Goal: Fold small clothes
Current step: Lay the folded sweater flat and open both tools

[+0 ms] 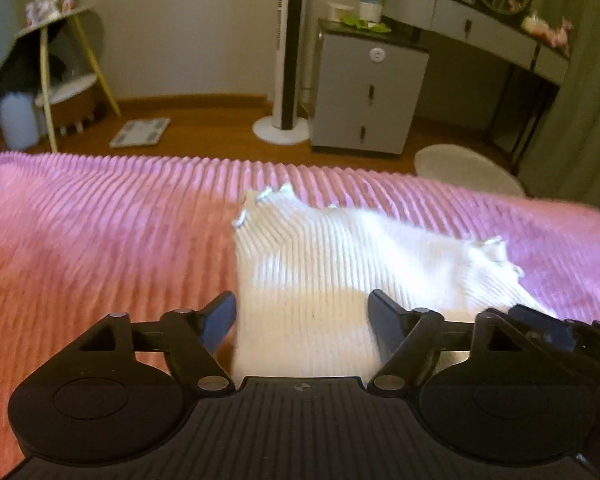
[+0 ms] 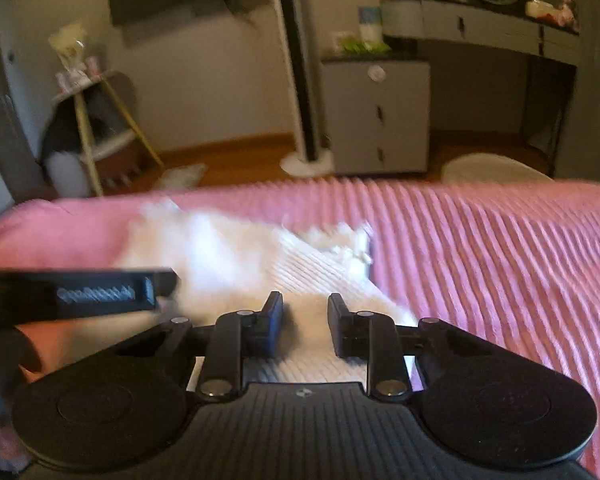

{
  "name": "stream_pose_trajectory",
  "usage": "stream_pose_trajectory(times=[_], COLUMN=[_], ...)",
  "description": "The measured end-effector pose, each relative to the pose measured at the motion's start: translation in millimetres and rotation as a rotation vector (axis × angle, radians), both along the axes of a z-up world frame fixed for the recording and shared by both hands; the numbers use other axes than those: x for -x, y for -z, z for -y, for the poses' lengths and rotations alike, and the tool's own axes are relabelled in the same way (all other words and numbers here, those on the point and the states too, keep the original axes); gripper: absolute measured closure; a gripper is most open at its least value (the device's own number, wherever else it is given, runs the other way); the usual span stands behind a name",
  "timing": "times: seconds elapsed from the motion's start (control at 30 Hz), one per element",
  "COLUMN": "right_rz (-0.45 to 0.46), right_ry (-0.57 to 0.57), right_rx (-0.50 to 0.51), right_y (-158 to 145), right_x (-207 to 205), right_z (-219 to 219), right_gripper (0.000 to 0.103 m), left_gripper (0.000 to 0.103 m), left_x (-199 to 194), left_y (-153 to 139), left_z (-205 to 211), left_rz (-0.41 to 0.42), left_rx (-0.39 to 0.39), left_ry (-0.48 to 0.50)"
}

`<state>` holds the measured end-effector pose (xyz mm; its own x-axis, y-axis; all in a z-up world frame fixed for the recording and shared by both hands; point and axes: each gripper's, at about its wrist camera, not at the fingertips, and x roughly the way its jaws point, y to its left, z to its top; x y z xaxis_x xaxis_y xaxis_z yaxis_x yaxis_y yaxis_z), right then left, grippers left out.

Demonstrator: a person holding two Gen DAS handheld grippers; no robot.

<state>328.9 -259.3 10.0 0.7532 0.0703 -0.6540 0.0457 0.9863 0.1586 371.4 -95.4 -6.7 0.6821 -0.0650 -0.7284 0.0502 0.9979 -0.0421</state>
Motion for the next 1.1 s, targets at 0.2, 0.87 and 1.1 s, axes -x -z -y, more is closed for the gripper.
stream_pose_trajectory(times=[0.2, 0.87, 1.1], right_rz=[0.079, 0.066, -0.017], right_ry=[-0.032, -0.087, -0.015], right_rx=[0.034, 0.193, 0.176], right_y=[30.1, 15.2, -12.0], right_x=[12.4, 144.2, 150.4], right_z=[11.8, -37.6, -37.5], right_gripper=[0.077, 0.072, 0.072], left_gripper=[0.009, 0.006, 0.007], left_x=[2.6, 126.2, 147.9], left_y=[29.3, -2.3, -30.1], left_z=[16.8, -33.6, -30.3], left_rz=[0.081, 0.095, 0.006], left_rx=[-0.061, -0.112, -0.145], left_ry=[0.000, 0.014, 0.027])
